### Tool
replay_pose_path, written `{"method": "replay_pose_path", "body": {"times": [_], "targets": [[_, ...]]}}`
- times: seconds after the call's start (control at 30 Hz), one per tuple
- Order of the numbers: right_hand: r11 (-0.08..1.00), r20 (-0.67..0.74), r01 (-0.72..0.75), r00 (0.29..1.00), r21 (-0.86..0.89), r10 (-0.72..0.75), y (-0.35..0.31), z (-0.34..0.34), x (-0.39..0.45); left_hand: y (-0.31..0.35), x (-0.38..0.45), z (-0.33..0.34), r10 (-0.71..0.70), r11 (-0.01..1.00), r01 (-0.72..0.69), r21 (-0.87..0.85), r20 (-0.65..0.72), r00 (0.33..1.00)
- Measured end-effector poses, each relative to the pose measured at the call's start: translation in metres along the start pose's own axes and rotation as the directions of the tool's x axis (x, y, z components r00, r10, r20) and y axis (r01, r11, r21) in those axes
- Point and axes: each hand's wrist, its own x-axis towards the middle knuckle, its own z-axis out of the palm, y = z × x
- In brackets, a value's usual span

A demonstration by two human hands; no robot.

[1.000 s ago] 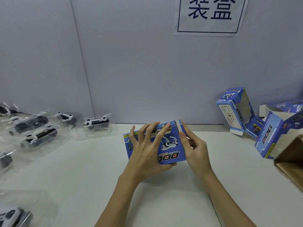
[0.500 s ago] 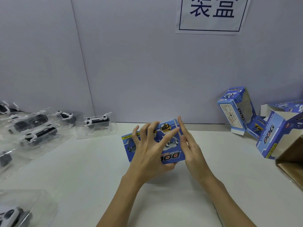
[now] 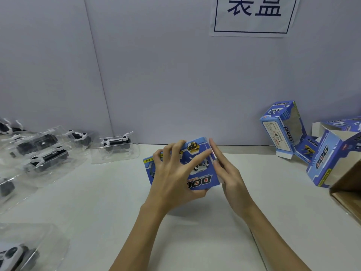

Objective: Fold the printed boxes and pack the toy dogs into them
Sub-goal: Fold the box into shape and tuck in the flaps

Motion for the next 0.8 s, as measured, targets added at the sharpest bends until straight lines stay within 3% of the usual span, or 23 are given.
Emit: {"method": "replay_pose_path", "body": {"times": [0.23,0.57,0.8], "targets": [[0.996,-0.142,0.018,0.989,-0.091,-0.03,0.005,0.012,0.0,0.005,0.005,-0.009,-0.091,0.996,0.092,-0.016,0.074,0.993],[0.995,-0.085,-0.037,0.996,-0.09,0.029,-0.003,0.002,0.002,0.009,0.004,-0.012,-0.068,0.997,0.072,-0.035,0.095,0.993],[0.996,-0.142,-0.022,0.99,-0.082,0.01,0.001,0.011,0.001,0.016,0.004,-0.006,-0.087,0.996,0.089,-0.025,0.05,0.995]]}}
